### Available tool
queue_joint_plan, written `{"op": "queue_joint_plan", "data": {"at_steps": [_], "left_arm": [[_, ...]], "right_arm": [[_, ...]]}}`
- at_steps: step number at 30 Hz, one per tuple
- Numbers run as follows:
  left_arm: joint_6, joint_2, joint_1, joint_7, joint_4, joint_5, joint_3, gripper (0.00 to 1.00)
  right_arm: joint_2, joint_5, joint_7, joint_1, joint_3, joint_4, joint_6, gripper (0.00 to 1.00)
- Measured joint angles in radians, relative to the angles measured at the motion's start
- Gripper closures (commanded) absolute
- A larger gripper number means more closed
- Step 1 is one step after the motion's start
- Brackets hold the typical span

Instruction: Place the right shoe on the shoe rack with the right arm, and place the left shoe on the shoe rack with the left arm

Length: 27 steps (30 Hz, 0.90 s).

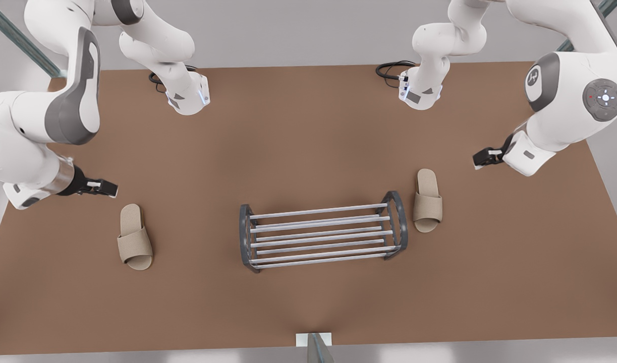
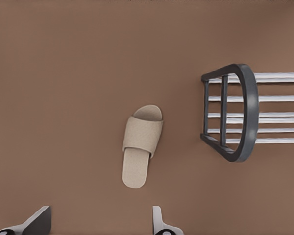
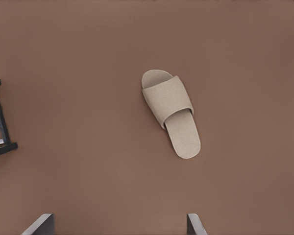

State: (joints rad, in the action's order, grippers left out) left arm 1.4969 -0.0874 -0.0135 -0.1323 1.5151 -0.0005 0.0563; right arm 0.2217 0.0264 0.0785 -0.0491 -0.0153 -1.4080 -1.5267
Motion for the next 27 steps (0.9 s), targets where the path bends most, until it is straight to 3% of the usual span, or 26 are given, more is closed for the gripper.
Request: {"op": "queue_joint_plan", "data": {"at_steps": [3, 7, 9, 13, 17, 19, 24, 27], "left_arm": [[0.006, -0.020, -0.011, -0.010, 0.062, -0.017, -0.013, 0.00], [0.252, 0.035, -0.040, -0.013, 0.579, -0.144, -0.107, 0.00], [0.467, 0.044, -0.004, 0.000, 0.786, -0.287, -0.128, 0.00], [0.803, 0.056, 0.047, 0.144, 1.022, -0.838, -0.150, 0.00], [1.036, 0.075, 0.041, 0.352, 1.107, -1.334, -0.145, 0.00], [1.129, 0.072, 0.031, 0.476, 1.109, -1.593, -0.140, 0.00], [1.283, 0.056, 0.034, 0.788, 1.114, -2.030, -0.075, 0.00], [1.335, 0.048, -0.047, 0.937, 1.105, -2.141, -0.058, 0.00]], "right_arm": [[-0.011, 0.035, 0.006, 0.016, -0.010, 0.013, -0.026, 0.00], [-0.045, 0.103, -0.003, 0.089, 0.047, 0.058, -0.002, 0.00], [-0.128, 0.081, -0.035, 0.094, 0.139, -0.101, -0.040, 0.00], [-0.205, -0.198, 0.011, 0.023, 0.286, -0.497, -0.285, 0.00], [-0.180, -0.578, 0.072, -0.133, 0.330, -0.719, -0.651, 0.00], [-0.164, -0.717, 0.096, -0.189, 0.302, -0.781, -0.813, 0.00], [-0.031, -0.952, 0.031, 0.101, 0.244, -0.776, -1.076, 0.00], [0.027, -1.317, -0.126, 0.090, 0.207, -0.741, -1.159, 0.00]]}}
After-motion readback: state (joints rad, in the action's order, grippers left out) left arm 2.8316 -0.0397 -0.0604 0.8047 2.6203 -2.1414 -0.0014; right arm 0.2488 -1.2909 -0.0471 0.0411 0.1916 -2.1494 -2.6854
